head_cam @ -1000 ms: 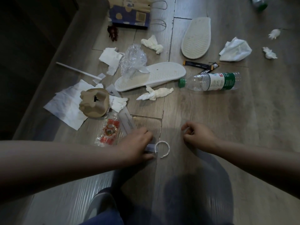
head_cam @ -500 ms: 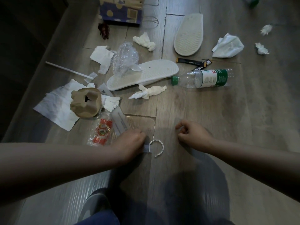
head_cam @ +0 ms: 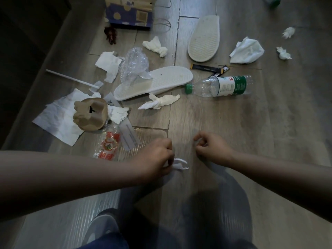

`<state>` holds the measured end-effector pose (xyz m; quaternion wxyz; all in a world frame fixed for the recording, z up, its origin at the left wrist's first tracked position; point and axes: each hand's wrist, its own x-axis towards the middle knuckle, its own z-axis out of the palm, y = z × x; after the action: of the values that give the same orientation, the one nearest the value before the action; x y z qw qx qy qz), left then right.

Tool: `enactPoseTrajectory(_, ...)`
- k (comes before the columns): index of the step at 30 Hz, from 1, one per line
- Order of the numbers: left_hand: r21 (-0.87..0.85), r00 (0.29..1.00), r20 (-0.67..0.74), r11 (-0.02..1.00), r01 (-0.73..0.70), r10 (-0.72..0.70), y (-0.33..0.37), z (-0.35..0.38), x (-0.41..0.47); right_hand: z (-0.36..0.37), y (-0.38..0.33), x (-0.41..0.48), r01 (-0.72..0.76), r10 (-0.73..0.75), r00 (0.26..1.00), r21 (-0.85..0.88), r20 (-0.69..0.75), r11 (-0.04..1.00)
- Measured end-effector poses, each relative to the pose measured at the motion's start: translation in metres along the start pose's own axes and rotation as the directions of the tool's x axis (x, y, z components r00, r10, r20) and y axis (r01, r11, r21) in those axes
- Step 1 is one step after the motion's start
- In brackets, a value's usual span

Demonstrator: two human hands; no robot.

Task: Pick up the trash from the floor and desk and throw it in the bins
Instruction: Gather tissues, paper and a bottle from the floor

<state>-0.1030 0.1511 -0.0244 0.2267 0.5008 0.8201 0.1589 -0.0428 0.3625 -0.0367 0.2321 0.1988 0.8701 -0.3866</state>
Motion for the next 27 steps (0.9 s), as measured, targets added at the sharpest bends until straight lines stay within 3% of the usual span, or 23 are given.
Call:
enactPoseTrajectory(5,0.023,0.986,0.154,0.997,-0.072,0.067,-0.008,-0.001,0.022,-0.010,0.005,0.007,-0.007,0.003,0.994,-0.038,-0.107,0.999)
enactPoseTrajectory(12,0.033,0.989,0.148,0.999,-0.022,0.017,-0.014,0.006,0.041,-0.020,0.024,0.005,-0.049,0.051,0.995,0.028,-0.086,0.998)
enactPoseTrajectory(17,0.325,0.973,0.220,0.936,-0.137,0.066,-0.011,0.007,0.046,-0.022,0.021,0.005,-0.047,0.049,0.996,0.041,-0.068,0.998)
enactPoseTrajectory(22,0.391,0.946,0.324,0.911,-0.129,-0.005,-0.017,0.005,0.044,-0.022,0.009,0.010,-0.024,0.027,0.996,0.033,-0.089,0.999)
enactPoseTrajectory(24,0.312,0.958,0.269,0.950,0.015,-0.103,-0.027,-0.008,0.042,-0.020,0.006,0.013,-0.013,0.017,0.996,0.043,-0.089,0.999)
enactPoseTrajectory(27,0.216,0.985,0.045,0.964,0.154,-0.167,-0.044,-0.040,0.049,-0.019,0.003,0.018,-0.003,0.008,0.996,0.064,-0.091,0.998)
